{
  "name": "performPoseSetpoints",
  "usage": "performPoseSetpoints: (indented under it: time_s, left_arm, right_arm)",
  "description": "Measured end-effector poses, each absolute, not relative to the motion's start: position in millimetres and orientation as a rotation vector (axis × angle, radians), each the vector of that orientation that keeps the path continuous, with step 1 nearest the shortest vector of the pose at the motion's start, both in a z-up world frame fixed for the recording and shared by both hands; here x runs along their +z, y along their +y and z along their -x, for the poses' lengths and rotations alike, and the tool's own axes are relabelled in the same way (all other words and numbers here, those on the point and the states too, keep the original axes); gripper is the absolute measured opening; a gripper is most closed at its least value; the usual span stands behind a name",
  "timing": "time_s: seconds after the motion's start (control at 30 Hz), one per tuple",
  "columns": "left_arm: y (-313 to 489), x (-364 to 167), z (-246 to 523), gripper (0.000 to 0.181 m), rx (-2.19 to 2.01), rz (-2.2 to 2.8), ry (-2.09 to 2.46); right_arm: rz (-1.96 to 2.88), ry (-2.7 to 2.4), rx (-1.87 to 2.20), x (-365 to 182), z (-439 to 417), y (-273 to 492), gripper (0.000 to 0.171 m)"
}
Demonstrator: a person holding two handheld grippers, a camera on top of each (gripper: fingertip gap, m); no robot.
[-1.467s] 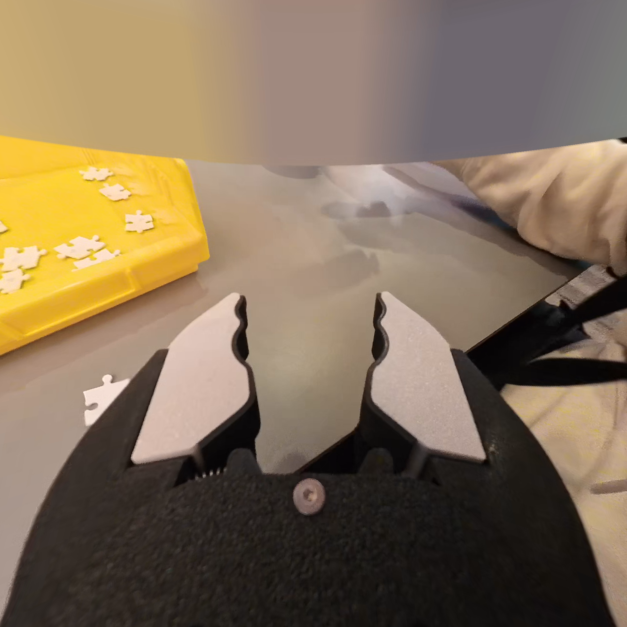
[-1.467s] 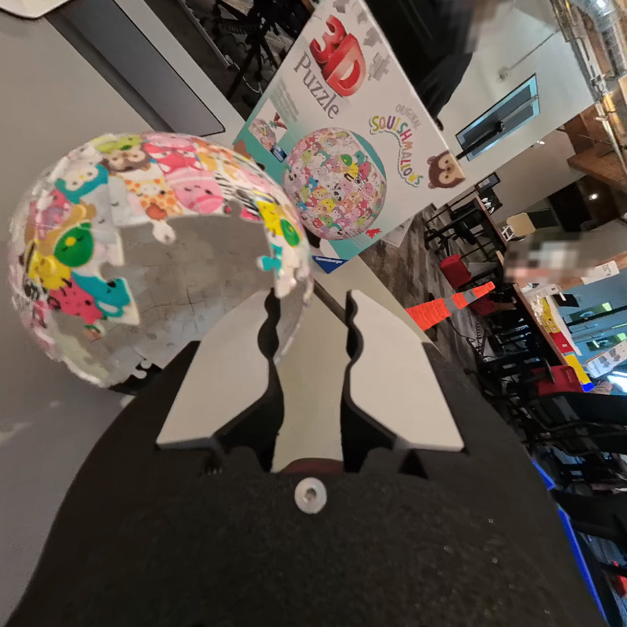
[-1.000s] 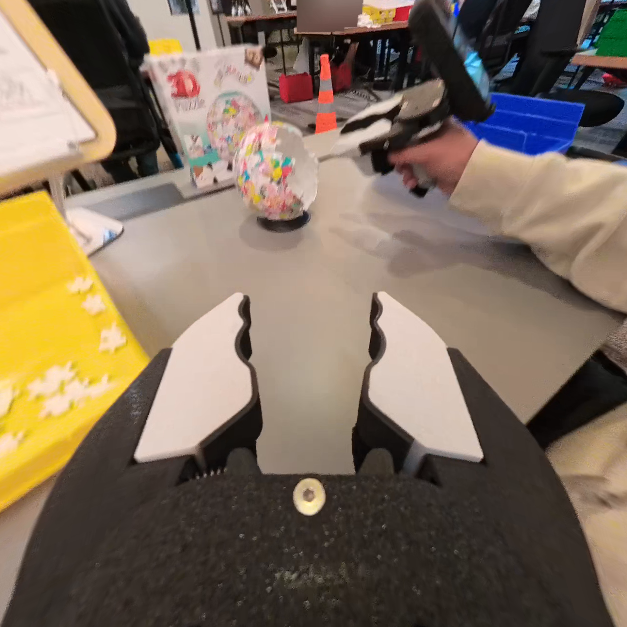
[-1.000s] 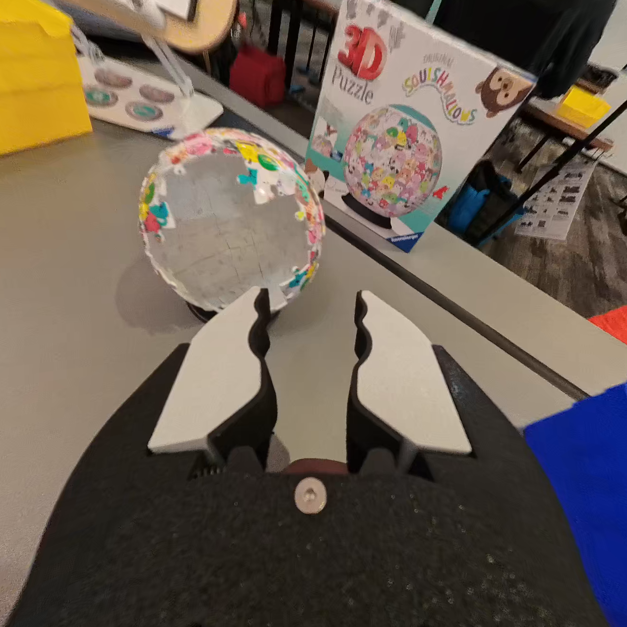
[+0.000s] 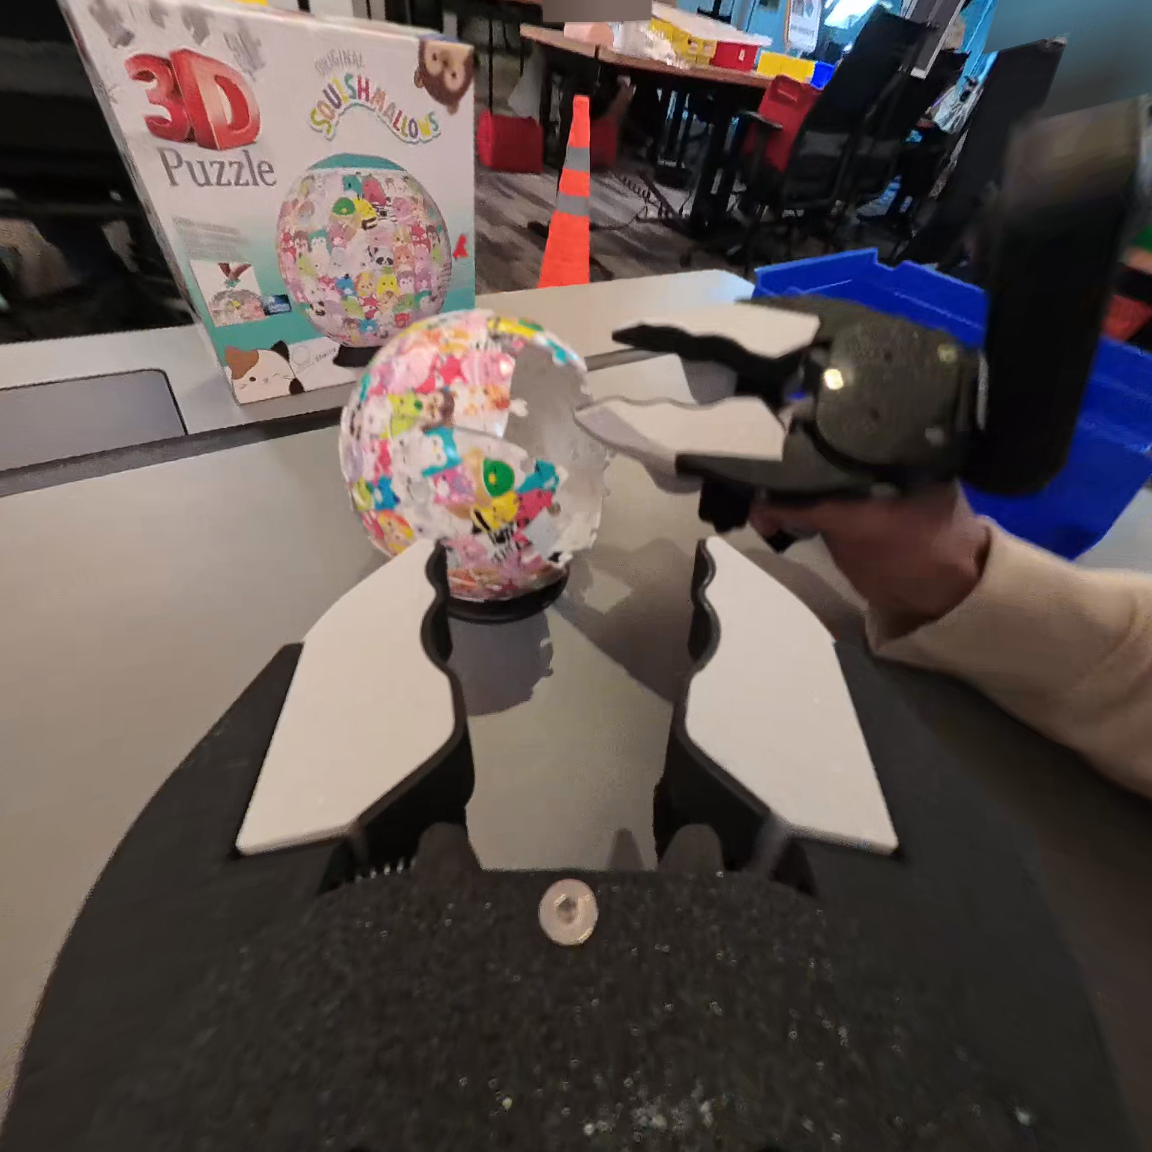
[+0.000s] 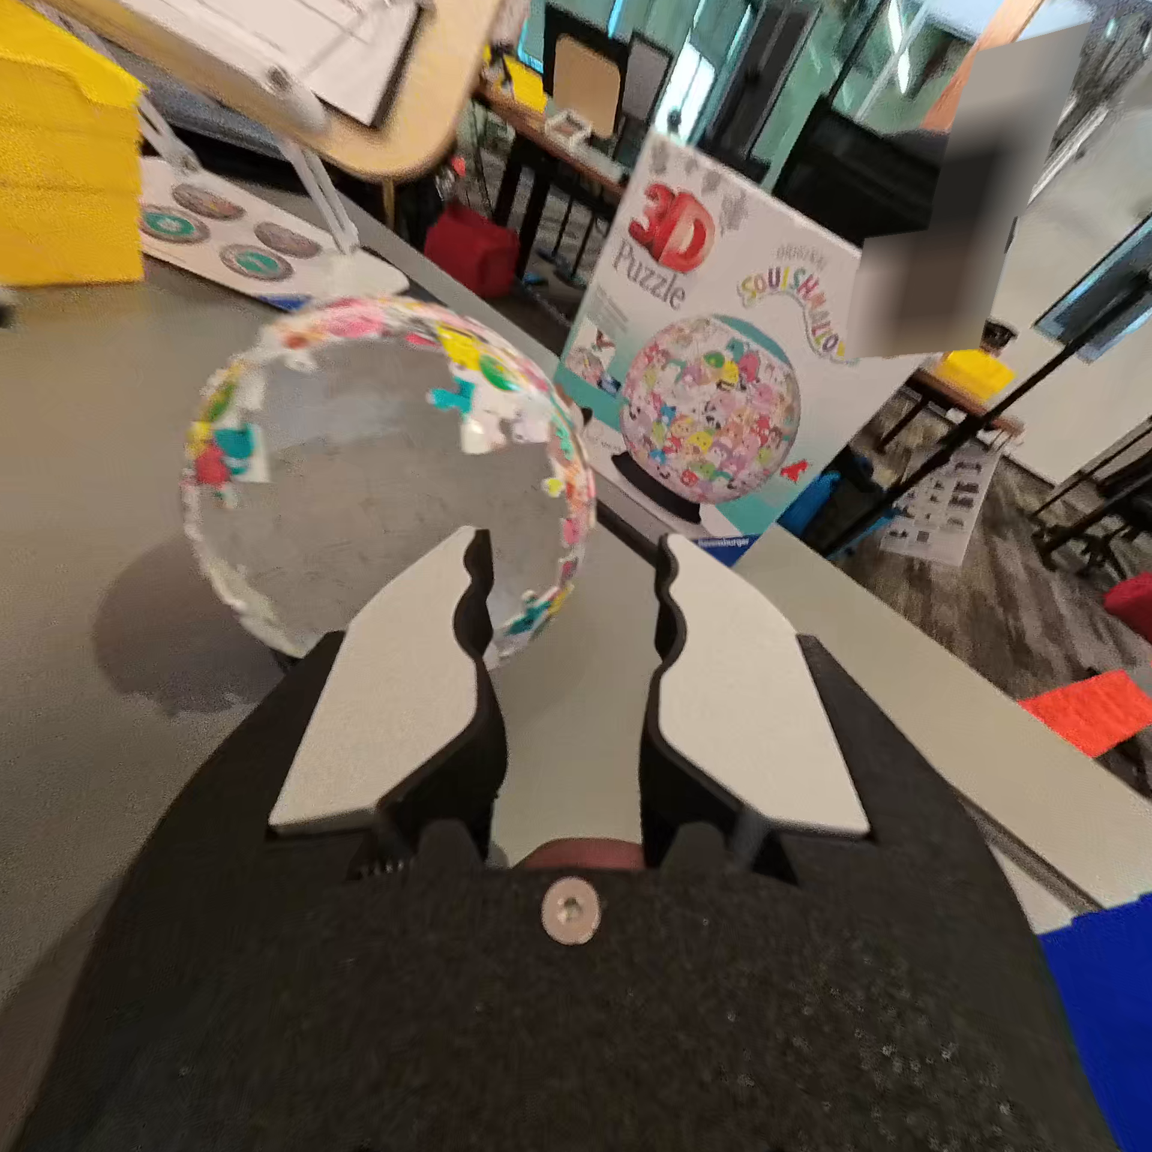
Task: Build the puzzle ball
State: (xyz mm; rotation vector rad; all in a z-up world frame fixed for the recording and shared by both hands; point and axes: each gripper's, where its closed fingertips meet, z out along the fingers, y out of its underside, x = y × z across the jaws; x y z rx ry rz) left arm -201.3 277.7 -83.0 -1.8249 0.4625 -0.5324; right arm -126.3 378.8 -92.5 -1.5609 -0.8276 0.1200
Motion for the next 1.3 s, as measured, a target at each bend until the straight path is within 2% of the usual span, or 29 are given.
performPoseSetpoints:
  time_s: [0.13, 0.3, 0.63, 0.93, 1.1, 1.3]
  left_arm:
    - [265.4, -92.5, 195.0, 0.069, -0.485, 1.734, 0.547]
    - [263.1, -109.8, 186.5, 0.067, -0.532, 1.718, 0.616]
    - [259.3, -108.1, 181.6, 0.067, -0.589, 1.702, 0.644]
    - [258.4, -112.0, 177.5, 0.067, -0.571, 1.714, 0.678]
    - [258.4, -112.7, 176.8, 0.067, -0.567, 1.716, 0.683]
    - [257.4, -114.3, 174.6, 0.067, -0.561, 1.721, 0.702]
  right_arm:
    - [1.629, -0.824, 0.153, -101.8, 125.9, 388.8, 0.044]
    - [1.635, -0.888, -0.001, -101.9, 136.3, 394.2, 0.039]
    - [1.697, -0.896, 0.004, -107.0, 140.3, 403.2, 0.023]
    - [1.617, -0.980, -0.053, -107.1, 148.1, 401.2, 0.033]
    - [1.636, -0.935, -0.099, -107.3, 141.1, 408.8, 0.029]
    - [1.603, -0.914, -0.128, -103.7, 141.7, 408.1, 0.015]
